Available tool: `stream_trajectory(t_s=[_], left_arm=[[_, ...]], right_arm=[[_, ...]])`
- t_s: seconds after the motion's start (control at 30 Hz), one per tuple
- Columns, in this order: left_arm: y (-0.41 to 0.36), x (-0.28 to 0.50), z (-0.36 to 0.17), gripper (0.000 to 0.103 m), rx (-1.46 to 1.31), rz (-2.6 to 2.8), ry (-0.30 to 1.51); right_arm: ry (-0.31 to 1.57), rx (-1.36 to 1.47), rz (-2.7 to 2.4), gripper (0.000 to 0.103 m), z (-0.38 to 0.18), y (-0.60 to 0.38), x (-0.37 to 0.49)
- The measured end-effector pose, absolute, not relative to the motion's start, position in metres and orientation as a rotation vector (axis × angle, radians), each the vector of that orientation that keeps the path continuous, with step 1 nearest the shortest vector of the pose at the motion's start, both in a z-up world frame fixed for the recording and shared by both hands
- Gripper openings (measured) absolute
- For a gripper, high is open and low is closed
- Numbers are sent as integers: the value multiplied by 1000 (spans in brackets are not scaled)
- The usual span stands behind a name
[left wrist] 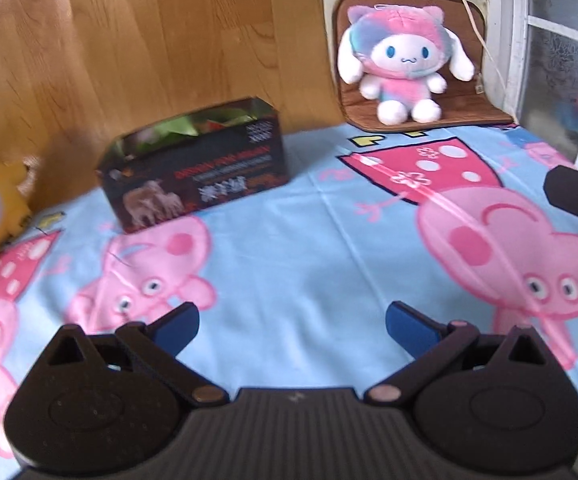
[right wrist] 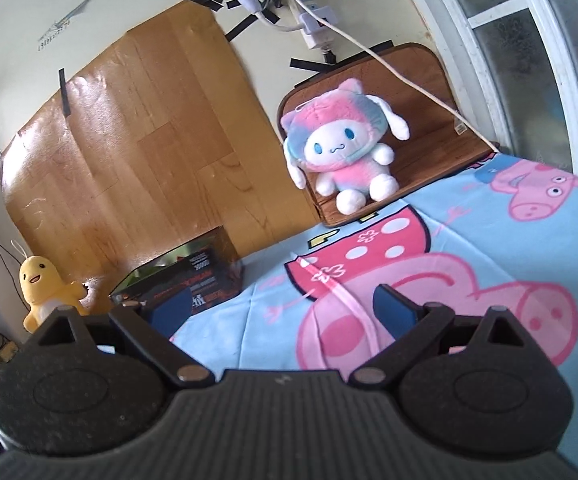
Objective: Organize snacks
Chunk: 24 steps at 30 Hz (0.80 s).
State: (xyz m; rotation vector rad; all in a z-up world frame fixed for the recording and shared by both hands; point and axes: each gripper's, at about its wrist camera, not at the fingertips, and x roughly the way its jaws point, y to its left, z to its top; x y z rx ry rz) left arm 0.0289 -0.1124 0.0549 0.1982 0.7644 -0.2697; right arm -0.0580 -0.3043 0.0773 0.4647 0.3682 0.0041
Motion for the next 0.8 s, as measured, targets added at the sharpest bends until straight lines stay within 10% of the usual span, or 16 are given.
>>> stream_trajectory(t_s=[0.8], left_arm=[[-84, 35, 62, 103, 170, -138, 817]], right_arm=[[398, 407, 131, 99, 95, -280, -47]])
